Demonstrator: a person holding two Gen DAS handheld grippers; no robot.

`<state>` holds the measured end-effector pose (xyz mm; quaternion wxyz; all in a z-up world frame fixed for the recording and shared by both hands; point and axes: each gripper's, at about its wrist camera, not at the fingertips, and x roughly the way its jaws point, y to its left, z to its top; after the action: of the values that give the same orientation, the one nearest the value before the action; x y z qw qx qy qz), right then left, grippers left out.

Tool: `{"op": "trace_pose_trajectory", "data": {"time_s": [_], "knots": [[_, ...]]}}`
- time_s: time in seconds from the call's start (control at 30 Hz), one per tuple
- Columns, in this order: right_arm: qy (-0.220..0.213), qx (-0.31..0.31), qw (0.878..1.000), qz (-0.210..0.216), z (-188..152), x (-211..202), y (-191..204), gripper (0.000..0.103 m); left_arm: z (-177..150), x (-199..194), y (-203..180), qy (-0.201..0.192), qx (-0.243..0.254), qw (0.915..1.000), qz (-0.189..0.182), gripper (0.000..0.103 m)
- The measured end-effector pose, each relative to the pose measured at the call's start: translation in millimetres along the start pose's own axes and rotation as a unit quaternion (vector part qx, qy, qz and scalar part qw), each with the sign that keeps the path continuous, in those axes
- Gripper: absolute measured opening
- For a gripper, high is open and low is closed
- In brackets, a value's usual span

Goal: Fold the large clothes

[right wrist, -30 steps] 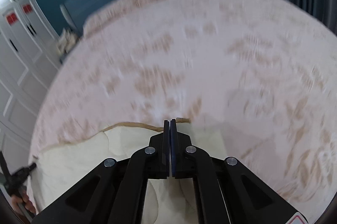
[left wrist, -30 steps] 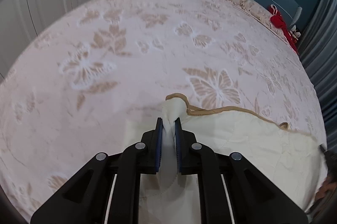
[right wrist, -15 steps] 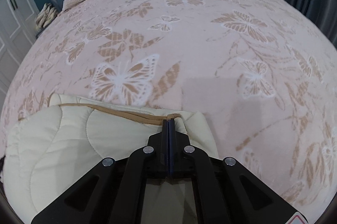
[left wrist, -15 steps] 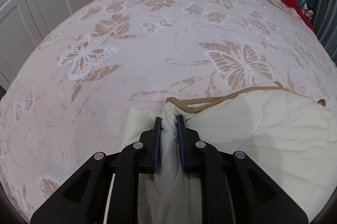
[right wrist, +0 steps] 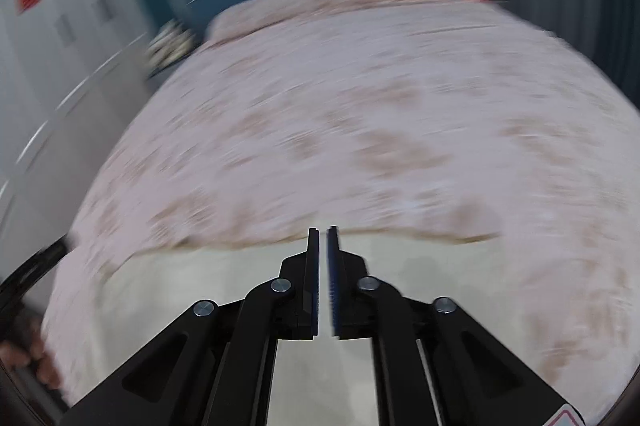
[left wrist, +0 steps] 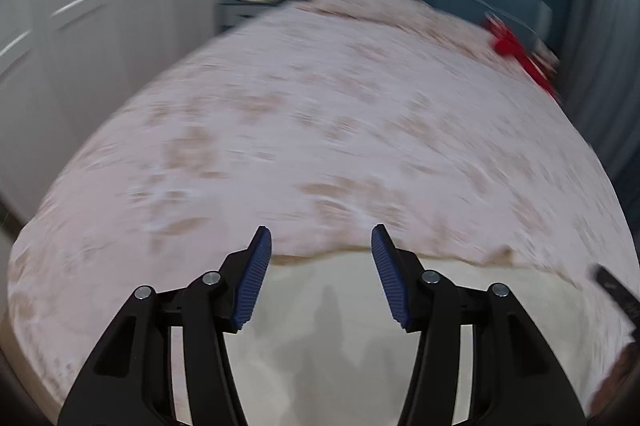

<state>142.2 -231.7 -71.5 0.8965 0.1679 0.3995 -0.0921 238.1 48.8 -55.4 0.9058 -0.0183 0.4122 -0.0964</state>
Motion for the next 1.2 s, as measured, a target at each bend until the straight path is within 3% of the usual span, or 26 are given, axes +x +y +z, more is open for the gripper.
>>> {"op": "trace_pose_trajectory", "data": {"time_s": [0.13,0.4,0.63,1.2], "knots": [[0.044,-0.052,0.998,0.019,-16,38,54,0.0,-13,40,-54,0.044,0.052,0.9977,-0.004,0.037],[0.1,-0.077,0.992,0.003,-37,99,72,0.0,-52,105,-60,0.104,0.04,0.9936,0.019,0.028],[0.117,-0.067,0.991,0.009,-57,133,59,0.0,-67,124,-61,0.09,0.05,0.9941,0.035,0.026],[0.09,-0.054,0.994,0.021,-68,145,51,0.0,-78,132,-63,0.053,0.051,0.9964,0.042,0.026]]}}
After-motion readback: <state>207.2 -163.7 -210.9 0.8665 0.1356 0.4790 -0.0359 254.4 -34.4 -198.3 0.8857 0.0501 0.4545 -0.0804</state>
